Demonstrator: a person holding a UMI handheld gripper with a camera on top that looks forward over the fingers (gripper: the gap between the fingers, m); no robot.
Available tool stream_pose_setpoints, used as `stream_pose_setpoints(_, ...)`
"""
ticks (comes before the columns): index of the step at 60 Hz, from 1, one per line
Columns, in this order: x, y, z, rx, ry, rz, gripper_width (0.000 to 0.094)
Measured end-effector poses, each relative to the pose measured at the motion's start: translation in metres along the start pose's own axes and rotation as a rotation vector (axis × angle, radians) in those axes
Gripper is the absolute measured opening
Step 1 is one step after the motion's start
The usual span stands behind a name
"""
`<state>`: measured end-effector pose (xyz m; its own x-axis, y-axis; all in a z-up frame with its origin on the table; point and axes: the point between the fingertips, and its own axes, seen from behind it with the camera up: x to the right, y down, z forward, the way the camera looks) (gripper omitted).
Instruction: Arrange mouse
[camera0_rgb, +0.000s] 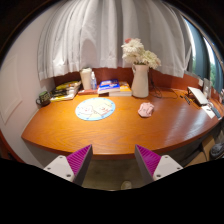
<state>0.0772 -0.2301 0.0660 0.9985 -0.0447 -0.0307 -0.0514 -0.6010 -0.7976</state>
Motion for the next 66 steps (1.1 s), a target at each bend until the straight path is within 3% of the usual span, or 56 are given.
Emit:
stream_pose_setpoints(8, 0.071, 0.003, 0.035, -0.014, 0.051, 0.021, 0.0839)
stream_pose_setpoints(22, 0.144, -0.039, 0.113, -0.036, 0.066, 0.010, 0.0847)
stream_pose_setpoints(40, 0.155, -0.092, 0.217, -0.073, -0.002, 0.019, 0.0849)
stream_pose_setpoints(55, 0.146, -0.117, 0.255, -0.104, -0.043, -0.013, 0.0832)
stream_pose_setpoints(66, 0.156, -0.116, 0.273, -0.128, 0.005, -0.037, 0.0590)
